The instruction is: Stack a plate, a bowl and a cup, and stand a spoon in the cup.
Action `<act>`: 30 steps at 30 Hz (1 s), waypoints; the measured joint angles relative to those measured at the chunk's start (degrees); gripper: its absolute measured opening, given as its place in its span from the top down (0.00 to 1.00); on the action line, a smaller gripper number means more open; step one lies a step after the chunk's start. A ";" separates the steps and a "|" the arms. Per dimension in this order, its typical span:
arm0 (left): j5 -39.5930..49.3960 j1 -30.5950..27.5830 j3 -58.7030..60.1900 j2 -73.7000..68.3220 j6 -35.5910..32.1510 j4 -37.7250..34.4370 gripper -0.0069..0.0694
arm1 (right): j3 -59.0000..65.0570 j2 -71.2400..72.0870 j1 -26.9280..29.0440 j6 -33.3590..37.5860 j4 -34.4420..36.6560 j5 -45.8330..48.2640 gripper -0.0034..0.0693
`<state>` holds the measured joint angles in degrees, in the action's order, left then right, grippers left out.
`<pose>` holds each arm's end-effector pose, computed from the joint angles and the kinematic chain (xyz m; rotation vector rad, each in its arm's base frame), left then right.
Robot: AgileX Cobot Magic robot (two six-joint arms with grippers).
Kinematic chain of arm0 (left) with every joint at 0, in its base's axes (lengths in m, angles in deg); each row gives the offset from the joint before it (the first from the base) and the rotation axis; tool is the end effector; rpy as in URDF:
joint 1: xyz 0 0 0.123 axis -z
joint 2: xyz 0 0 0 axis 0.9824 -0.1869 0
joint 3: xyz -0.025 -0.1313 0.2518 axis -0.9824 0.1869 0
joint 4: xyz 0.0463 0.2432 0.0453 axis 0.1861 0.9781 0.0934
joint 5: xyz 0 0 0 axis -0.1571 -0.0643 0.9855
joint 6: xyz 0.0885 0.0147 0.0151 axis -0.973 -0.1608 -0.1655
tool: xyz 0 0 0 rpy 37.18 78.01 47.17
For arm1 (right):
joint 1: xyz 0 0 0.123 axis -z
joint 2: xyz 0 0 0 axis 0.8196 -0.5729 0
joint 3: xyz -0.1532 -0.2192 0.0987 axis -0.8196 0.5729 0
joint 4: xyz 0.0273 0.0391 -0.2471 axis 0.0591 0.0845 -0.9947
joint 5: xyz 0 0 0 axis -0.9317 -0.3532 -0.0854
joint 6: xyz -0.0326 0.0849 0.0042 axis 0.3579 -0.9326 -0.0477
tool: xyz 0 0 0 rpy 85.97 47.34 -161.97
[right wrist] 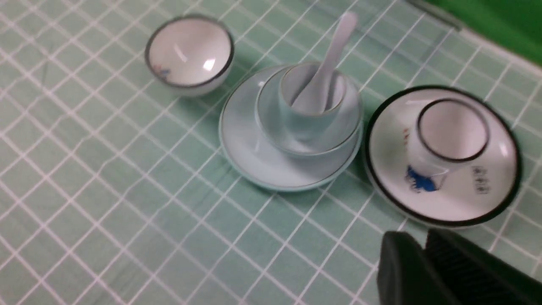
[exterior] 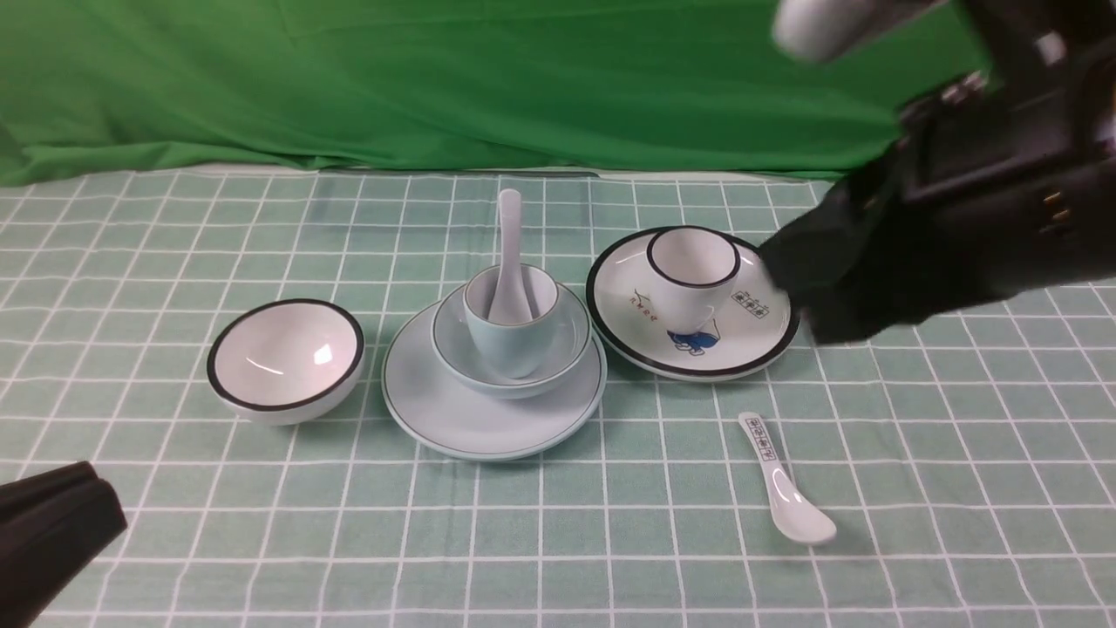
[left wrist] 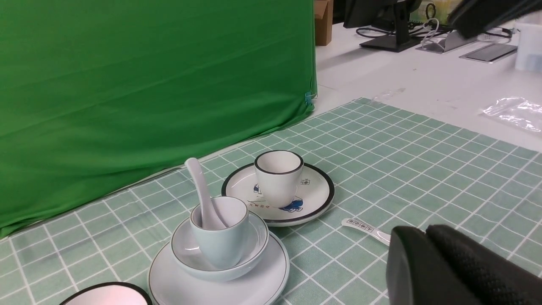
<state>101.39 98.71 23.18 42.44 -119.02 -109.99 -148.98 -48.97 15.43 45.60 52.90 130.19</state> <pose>0.0282 -0.0342 0.3363 0.6029 1.5410 -0.3380 0.1687 0.1357 0.4411 -0.6719 1.9121 0.4032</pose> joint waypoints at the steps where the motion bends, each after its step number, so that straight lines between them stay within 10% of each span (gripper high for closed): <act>1: 0.00 0.00 0.00 0.00 0.00 0.00 0.89 | 2.02 1.71 1.69 0.13 0.00 -1.41 0.80; 15: 0.00 0.00 0.00 0.00 0.00 0.00 0.89 | 47.78 40.16 32.61 1.11 -0.19 -23.27 0.86; 30: 0.00 0.00 0.00 0.00 0.00 0.07 0.89 | 67.70 57.54 42.32 -4.97 -0.13 -24.48 0.92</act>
<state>101.39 98.71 23.18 42.44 -119.02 -109.91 -81.28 8.57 57.75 40.64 52.77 105.71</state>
